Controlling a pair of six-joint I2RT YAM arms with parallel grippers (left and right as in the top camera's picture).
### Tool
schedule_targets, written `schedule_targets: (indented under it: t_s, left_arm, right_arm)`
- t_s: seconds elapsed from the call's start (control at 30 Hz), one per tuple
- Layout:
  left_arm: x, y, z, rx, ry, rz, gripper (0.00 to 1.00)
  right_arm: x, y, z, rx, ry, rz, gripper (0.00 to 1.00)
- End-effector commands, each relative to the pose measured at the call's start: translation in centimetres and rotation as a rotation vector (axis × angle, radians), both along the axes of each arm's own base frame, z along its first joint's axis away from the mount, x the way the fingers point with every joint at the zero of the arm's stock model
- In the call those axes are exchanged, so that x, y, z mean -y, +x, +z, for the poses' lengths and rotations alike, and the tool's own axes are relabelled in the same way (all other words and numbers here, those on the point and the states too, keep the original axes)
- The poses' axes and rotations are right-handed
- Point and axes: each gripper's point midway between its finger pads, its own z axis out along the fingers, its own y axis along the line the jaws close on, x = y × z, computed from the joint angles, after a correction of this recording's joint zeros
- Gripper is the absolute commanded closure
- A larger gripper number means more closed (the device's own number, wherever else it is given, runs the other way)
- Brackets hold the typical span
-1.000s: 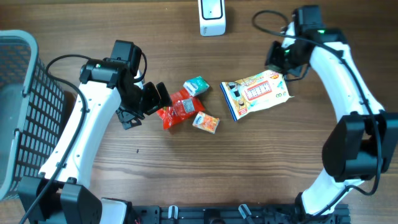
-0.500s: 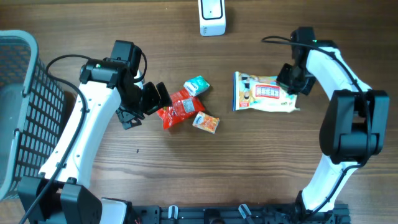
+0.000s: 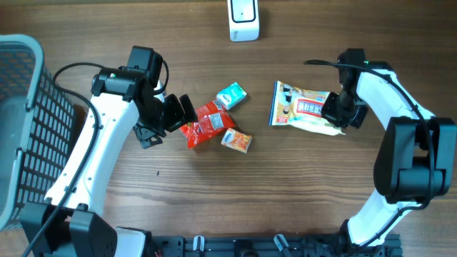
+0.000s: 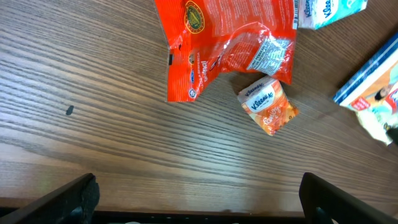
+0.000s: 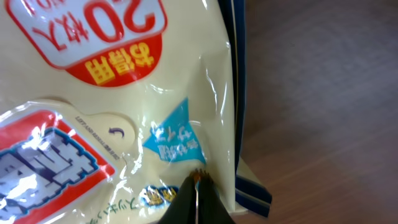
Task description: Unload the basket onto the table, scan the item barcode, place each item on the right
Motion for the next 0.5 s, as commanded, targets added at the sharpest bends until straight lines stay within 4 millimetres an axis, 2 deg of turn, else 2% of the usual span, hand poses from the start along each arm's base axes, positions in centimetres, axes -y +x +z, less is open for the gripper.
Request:
schedule_targets:
  t_s: [0.0, 0.07, 0.13, 0.17, 0.23, 0.3, 0.33, 0.4, 0.47]
  left_arm:
    - [0.1, 0.0, 0.0, 0.002, -0.003, -0.018, 0.0]
    - [0.1, 0.0, 0.0, 0.002, -0.003, -0.018, 0.0]
    - [0.1, 0.0, 0.0, 0.002, -0.003, -0.018, 0.0]
    - [0.1, 0.0, 0.0, 0.002, -0.003, -0.018, 0.0]
    - [0.1, 0.0, 0.0, 0.002, -0.003, -0.018, 0.0]
    - [0.1, -0.1, 0.0, 0.001, -0.003, -0.018, 0.0]
    - [0.1, -0.1, 0.0, 0.001, -0.003, -0.018, 0.0]
    - [0.1, -0.1, 0.0, 0.001, -0.003, -0.018, 0.0]
    - [0.1, -0.1, 0.0, 0.001, -0.003, -0.018, 0.0]
  right_arm:
    - [3.1, -1.6, 1.7, -0.083, -0.162, -0.057, 0.96]
    - [3.3, -1.5, 3.9, -0.109, -0.145, -0.034, 0.96]
    - [0.0, -0.4, 4.3, -0.081, 0.07, 0.132, 0.96]
    - [-0.5, -0.2, 4.1, -0.07, 0.098, 0.13, 0.96]
    - [-0.5, 0.1, 2.0, -0.032, 0.091, 0.096, 0.96]
    - [-0.4, -1.8, -1.1, -0.062, 0.083, 0.057, 0.96]
    - [0.0, -2.6, -1.9, -0.078, 0.057, 0.033, 0.96]
    - [1.6, -3.8, -2.0, -0.115, -0.048, -0.014, 0.96]
    - [2.2, -4.5, -0.9, -0.16, -0.082, -0.009, 0.96]
